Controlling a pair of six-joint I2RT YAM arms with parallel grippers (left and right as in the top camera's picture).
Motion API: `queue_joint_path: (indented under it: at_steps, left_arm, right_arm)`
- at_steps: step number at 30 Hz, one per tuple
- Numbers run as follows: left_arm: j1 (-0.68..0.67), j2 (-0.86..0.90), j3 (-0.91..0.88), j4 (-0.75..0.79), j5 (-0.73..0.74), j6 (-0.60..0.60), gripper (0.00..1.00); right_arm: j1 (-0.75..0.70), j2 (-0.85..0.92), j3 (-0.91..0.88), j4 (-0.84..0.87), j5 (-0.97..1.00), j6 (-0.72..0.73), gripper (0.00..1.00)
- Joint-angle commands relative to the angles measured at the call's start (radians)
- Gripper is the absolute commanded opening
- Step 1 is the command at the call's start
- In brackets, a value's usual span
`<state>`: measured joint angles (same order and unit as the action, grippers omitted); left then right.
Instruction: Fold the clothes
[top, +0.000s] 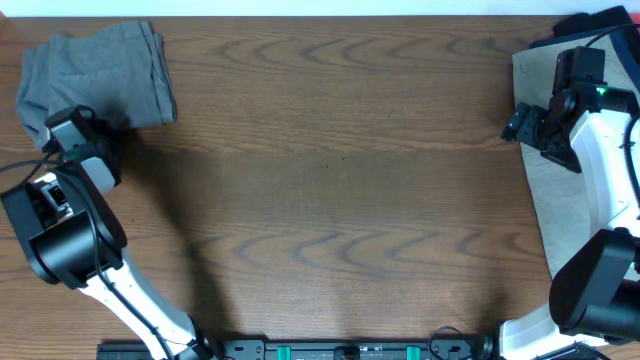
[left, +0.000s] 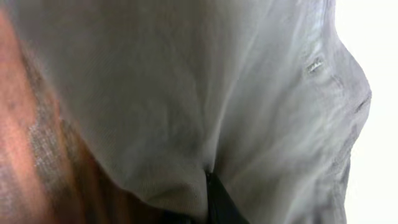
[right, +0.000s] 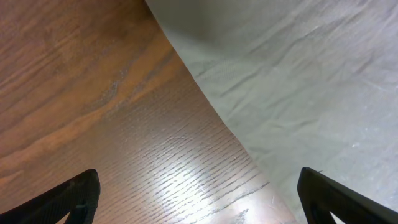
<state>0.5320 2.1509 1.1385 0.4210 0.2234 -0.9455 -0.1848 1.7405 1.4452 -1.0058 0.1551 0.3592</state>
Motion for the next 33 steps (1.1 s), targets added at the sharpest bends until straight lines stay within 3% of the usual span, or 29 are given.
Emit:
queue_joint_path:
  at_steps: [1, 5, 10, 14, 27, 33]
  left_arm:
    - [0.038, 0.019, 0.014, -0.038, 0.107, 0.109, 0.06]
    - [0.096, 0.019, 0.014, -0.084, 0.205, 0.116, 0.06]
    - [0.139, 0.019, 0.014, -0.123, 0.319, 0.242, 0.06]
    - [0.137, 0.019, 0.014, -0.158, 0.307, 0.307, 0.06]
    - [0.008, 0.019, 0.014, -0.018, 0.122, 0.321, 0.06]
    - [-0.008, 0.021, 0.072, -0.007, 0.127, 0.32, 0.06]
  right_arm:
    - [-0.004, -0.014, 0.01, 0.0, 0.013, -0.001, 0.99]
    - [-0.004, -0.014, 0.01, 0.0, 0.013, -0.001, 0.99]
    - [-0.004, -0.014, 0.01, 0.0, 0.013, -0.001, 0.99]
    - [-0.004, -0.014, 0.01, 0.0, 0.013, -0.001, 0.99]
    - [-0.004, -0.014, 0.01, 0.0, 0.013, -0.001, 0.99]
    - [-0.004, -0.014, 0.01, 0.0, 0.013, -0.001, 0.99]
